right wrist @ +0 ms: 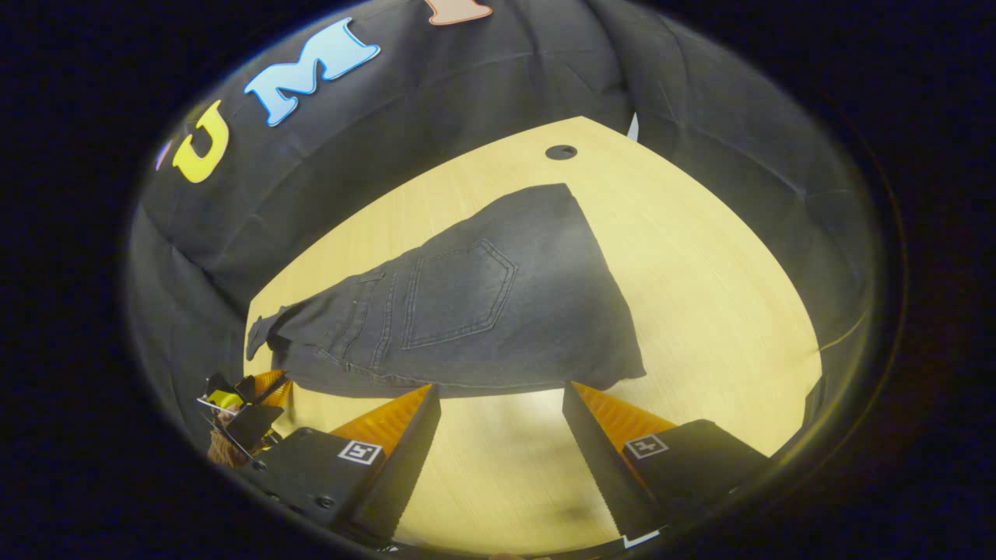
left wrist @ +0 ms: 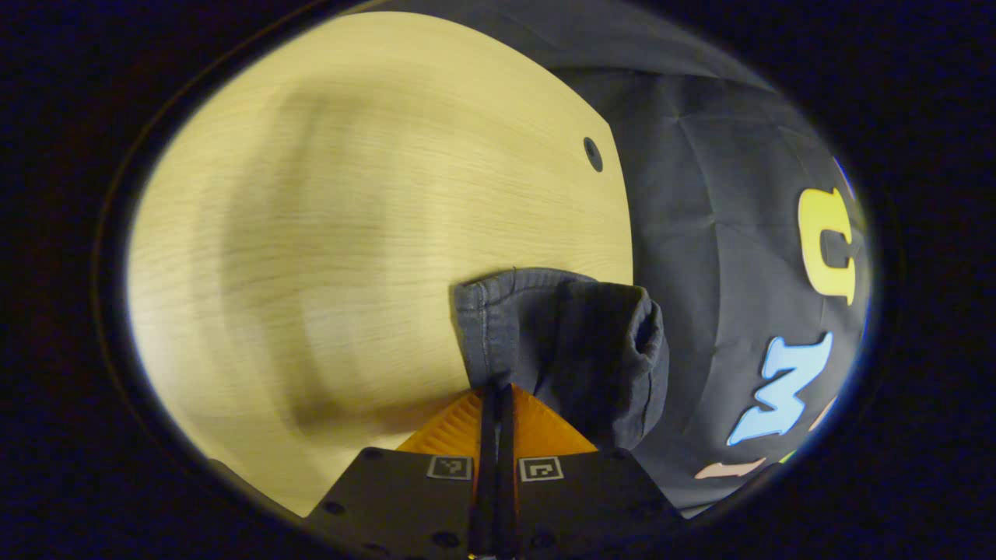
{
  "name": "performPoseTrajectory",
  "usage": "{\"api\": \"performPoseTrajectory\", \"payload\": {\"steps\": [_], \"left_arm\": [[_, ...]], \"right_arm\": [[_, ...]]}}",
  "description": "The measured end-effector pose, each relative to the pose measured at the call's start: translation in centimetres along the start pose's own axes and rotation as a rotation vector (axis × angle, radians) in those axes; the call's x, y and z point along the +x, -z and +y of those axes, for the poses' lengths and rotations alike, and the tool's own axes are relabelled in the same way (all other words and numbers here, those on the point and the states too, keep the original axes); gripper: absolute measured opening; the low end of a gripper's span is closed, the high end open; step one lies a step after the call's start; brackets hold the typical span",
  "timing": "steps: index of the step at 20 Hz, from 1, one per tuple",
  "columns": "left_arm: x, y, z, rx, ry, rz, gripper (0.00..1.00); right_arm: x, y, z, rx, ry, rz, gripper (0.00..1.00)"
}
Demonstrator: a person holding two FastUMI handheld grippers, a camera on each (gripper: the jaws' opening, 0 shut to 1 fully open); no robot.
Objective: Grasp the waist and the cuffs of the jeans and fold them to make the two legs overlap; first hold the waist and fold one-third of the jeans toward the cuffs, then hold the cuffs and fold the remaining one-third in the same direction to finish folding.
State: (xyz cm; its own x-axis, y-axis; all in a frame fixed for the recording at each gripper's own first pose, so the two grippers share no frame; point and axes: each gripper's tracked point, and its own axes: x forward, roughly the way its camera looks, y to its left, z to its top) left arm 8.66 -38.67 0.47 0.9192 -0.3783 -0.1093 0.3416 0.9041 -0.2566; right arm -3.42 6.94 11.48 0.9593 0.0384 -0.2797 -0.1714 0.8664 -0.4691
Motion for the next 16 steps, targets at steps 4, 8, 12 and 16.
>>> {"api": "performPoseTrajectory", "payload": {"steps": [4,8,12,16], "left_arm": [[-2.9,0.4,-3.6,0.145,0.040,-0.037,0.08],[-4.9,2.0,-7.2,0.293,0.041,-0.099,0.08],[-7.7,12.0,-18.2,0.717,0.242,-0.102,0.09],[-12.6,34.2,-23.3,1.187,0.493,0.166,0.08]], "right_arm": [[0.1,0.3,-0.2,0.023,0.000,0.008,0.96],[-0.2,0.7,-0.8,0.054,-0.007,0.005,0.96],[-1.6,1.5,-2.4,0.093,0.000,-0.015,0.97],[-2.8,3.0,-5.5,0.195,0.020,-0.032,0.96]]}}
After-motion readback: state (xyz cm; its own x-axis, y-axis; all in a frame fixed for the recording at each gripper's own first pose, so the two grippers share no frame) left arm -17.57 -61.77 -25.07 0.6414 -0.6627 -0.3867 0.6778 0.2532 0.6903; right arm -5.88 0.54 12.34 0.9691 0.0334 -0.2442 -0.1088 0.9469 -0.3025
